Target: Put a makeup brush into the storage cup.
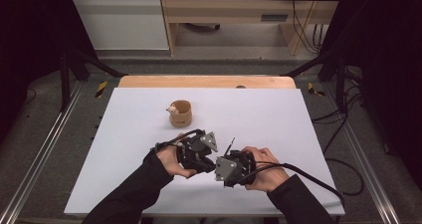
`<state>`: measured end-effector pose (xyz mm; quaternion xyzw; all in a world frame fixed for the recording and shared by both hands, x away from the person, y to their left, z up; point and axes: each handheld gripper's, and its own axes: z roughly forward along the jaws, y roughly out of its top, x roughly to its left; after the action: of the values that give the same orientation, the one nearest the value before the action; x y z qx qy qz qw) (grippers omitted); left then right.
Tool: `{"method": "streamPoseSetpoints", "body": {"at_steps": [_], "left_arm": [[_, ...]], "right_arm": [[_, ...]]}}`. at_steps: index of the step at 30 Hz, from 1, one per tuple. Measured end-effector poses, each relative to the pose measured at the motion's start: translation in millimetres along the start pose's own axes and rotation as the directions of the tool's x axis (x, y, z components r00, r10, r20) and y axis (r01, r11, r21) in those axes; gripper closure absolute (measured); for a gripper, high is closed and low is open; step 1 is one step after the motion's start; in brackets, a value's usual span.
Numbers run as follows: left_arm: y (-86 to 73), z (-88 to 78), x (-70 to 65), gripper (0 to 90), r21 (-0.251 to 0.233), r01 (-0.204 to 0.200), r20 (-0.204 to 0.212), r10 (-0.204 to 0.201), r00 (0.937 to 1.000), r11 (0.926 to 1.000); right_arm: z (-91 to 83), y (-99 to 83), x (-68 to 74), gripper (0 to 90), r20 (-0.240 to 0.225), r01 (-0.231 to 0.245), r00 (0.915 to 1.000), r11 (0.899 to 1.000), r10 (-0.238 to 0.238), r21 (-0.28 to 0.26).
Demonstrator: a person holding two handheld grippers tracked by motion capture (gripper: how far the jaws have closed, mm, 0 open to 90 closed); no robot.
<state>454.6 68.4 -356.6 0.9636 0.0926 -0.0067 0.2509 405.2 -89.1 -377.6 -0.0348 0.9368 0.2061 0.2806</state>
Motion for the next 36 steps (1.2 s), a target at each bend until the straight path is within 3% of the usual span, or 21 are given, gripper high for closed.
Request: {"method": "streamPoseSetpoints", "body": {"at_steps": [11, 25, 36], "left_arm": [[-1.8, 0.8, -1.0, 78.6, -0.017, 0.011, 0.01, -0.01, 0.9999, 0.9998], [-2.2, -0.3, -0.6, 78.1, -0.004, -0.011, 0.006, 0.011, 0.9999, 0.9999], [-4.2, -1.2, 0.9, 75.5, -0.021, -0.007, 0.006, 0.008, 1.0, 0.9998]], "right_arm": [[0.0, -0.1, -0.2, 72.3, -0.004, 0.036, 0.9994, 0.999, -0.036, -0.013], [0.7, -0.2, 1.5, 75.1, -0.025, 0.033, 0.9992, 0.999, -0.033, -0.008], [0.9, -0.5, 2.3, 78.9, -0.049, 0.043, 0.9978, 0.999, -0.044, -0.009]]}}
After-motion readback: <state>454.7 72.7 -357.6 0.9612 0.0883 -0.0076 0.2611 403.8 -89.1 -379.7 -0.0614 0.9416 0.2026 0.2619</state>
